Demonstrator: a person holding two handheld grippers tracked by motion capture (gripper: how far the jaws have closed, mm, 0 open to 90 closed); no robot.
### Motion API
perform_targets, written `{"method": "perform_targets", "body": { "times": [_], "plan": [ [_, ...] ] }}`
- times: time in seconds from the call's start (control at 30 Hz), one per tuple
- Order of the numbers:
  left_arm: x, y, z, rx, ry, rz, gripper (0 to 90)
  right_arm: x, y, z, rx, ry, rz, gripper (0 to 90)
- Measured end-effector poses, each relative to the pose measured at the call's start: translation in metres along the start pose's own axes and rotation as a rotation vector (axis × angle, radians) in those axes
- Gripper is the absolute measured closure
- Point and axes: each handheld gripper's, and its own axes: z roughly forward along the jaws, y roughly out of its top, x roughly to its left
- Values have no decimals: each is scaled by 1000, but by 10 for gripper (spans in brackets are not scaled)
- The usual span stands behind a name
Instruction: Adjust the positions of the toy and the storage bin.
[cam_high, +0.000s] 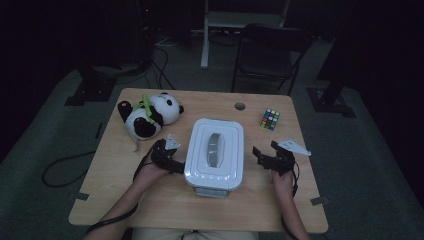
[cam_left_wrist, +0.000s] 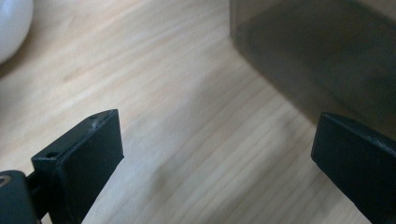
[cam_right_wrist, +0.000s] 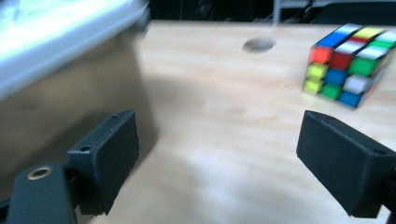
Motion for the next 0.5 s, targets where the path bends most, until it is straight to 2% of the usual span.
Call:
{"method": "perform_targets", "body": {
  "times": [0.03,0.07,0.1,0.13,0.23,0.37,0.5],
  "plan": [
    [2,-2,-1,5,-5,-9,29,0,0,0,0,0,0,129],
    [4,-6,-3,12,-8,-17,29,-5,7,2,-15,-33,25,129],
    [5,-8,-4,16,-11,-19,28,-7,10,4,-18,-50,27,129],
    [5,-8,-4,16,-11,-19,29,-7,10,4,-18,-50,27,129],
    [4,-13,-8,16,-29,-26,28,-14,22,15,-7,-128,44,116],
    [1,-19,-13,38,-42,-22,21,-21,29,24,-19,-146,70,116],
    [-2,-27,-16,76,-82,-36,3,-29,40,46,11,-234,86,115]
  ]
}}
